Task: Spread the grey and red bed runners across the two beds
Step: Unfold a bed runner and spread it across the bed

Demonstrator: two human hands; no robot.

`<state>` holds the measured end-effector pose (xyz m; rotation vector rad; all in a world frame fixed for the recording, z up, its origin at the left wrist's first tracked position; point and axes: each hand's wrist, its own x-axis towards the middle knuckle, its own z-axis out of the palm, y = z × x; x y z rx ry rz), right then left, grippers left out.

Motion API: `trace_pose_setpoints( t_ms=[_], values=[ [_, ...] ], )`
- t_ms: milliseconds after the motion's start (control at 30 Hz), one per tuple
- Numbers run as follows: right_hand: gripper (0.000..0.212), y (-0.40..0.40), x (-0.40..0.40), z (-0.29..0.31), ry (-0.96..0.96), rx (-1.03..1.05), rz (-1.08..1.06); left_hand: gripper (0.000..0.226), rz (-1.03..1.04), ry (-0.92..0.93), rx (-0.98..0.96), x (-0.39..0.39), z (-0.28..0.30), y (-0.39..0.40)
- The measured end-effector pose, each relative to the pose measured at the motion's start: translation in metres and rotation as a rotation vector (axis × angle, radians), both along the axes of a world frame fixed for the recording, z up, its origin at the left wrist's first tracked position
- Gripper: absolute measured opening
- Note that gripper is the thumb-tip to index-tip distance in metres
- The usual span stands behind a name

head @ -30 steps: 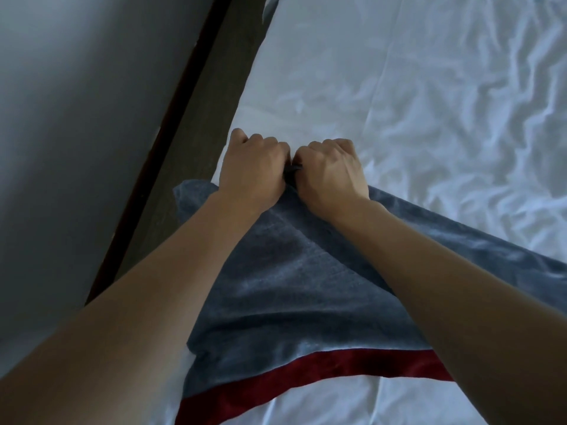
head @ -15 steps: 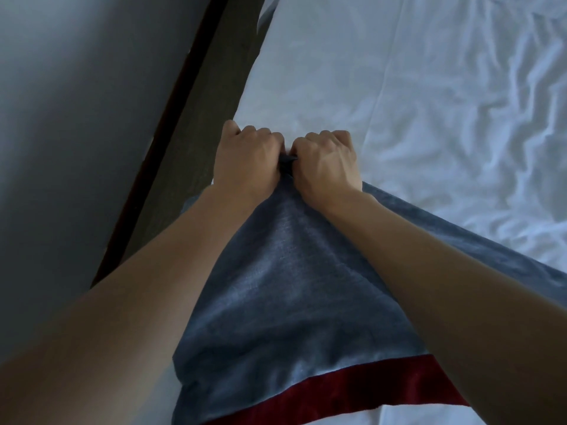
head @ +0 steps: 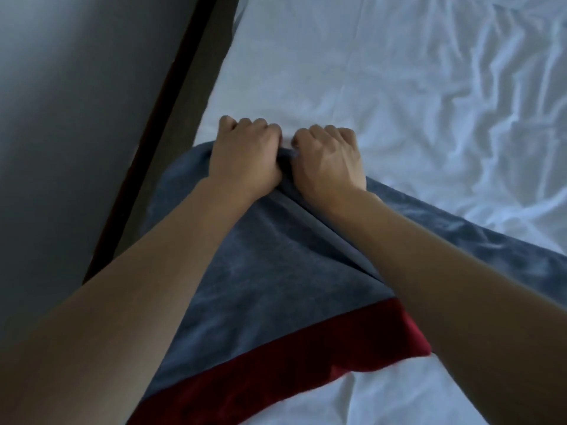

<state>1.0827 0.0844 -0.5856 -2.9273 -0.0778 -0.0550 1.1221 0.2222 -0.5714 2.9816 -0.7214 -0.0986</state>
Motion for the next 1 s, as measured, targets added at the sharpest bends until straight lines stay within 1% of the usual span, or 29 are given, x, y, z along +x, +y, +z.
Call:
trace_pose_setpoints(
  t_ms=[267, 400, 533, 633, 733, 867, 1000],
  values=[
    [0.020, -0.189, -0.138, 0.013, 0.143, -0.064, -0.218, 0.015, -0.227, 0.067, -0.026, -0.090, 0.002, -0.176],
    [0.021, -0.270, -0.207, 0.013, 0.185, -0.076, -0.292, 0.015, -0.301, 0.106, 0.002, -0.137, -0.001, -0.252],
    [0.021, -0.338, -0.253, 0.012, 0.204, -0.054, -0.358, 0.012, -0.337, 0.134, 0.041, -0.175, -0.007, -0.311],
    [0.015, -0.378, -0.271, 0.013, 0.164, -0.035, -0.371, 0.010, -0.319, 0.118, 0.031, -0.191, -0.010, -0.347],
    [0.013, -0.407, -0.270, 0.013, 0.105, -0.023, -0.366, 0.012, -0.250, 0.062, 0.034, -0.189, -0.009, -0.373],
    [0.015, -0.431, -0.239, 0.007, 0.052, -0.026, -0.345, 0.014, -0.184, 0.013, 0.042, -0.167, -0.009, -0.394],
    [0.017, -0.443, -0.214, -0.007, 0.047, -0.045, -0.352, 0.017, -0.184, 0.014, 0.015, -0.148, -0.013, -0.409]
  ],
)
